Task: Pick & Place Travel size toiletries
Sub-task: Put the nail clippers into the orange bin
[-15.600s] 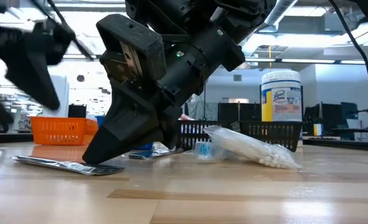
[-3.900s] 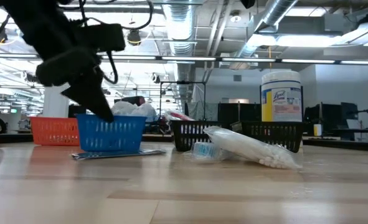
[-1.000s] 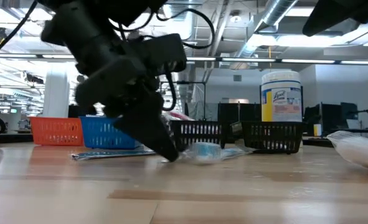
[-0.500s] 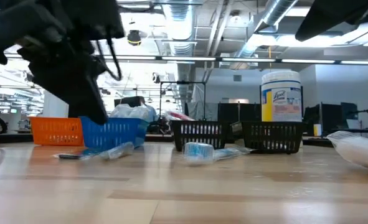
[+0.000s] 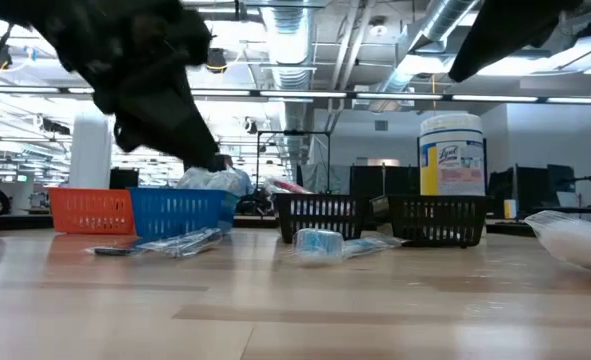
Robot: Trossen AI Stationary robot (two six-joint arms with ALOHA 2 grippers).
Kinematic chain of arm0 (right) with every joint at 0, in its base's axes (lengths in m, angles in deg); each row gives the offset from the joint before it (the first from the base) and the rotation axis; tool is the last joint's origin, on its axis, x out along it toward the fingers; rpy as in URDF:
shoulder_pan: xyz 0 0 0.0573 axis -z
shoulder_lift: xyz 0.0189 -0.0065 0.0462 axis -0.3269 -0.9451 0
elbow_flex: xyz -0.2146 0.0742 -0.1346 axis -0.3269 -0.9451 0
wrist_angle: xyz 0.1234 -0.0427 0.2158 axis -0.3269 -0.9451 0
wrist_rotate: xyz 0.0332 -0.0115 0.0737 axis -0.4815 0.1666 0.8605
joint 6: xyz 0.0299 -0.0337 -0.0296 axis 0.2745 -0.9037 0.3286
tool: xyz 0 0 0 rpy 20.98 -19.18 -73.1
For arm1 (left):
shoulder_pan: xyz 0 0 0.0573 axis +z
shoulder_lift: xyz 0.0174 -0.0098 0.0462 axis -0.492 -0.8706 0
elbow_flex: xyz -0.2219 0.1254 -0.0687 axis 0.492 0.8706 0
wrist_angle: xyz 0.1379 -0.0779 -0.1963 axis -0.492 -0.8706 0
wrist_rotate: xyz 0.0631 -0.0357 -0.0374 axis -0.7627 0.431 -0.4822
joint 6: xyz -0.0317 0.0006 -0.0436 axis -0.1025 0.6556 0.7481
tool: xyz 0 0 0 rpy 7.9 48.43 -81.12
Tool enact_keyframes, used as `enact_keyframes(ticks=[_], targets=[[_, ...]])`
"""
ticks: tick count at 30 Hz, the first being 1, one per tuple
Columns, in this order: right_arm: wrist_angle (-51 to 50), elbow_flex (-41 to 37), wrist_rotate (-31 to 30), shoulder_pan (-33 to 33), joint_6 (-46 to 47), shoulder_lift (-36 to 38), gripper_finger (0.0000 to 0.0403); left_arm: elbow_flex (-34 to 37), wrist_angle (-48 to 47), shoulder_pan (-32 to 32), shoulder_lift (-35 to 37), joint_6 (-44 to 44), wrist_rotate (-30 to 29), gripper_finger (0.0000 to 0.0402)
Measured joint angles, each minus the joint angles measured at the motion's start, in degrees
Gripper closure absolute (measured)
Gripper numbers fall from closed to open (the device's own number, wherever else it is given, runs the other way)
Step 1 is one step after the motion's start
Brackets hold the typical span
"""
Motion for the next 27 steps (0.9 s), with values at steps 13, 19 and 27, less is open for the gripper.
enact_keyframes(ticks=[13,19,27], targets=[[-0.22,0.00,0.03,0.09,-1.89,0.00,0.0403,-0.66,0.24,3.87,-6.31,10.16,12.04,0.0113],[0.05,0.00,0.03,0.11,-1.87,0.02,0.0403,-2.64,-0.23,4.77,-8.06,9.87,11.98,0.0113],[0.28,0.00,0.03,0.11,-1.87,0.02,0.0403,-4.57,-4.81,4.79,-11.06,9.85,11.66,0.0112]])
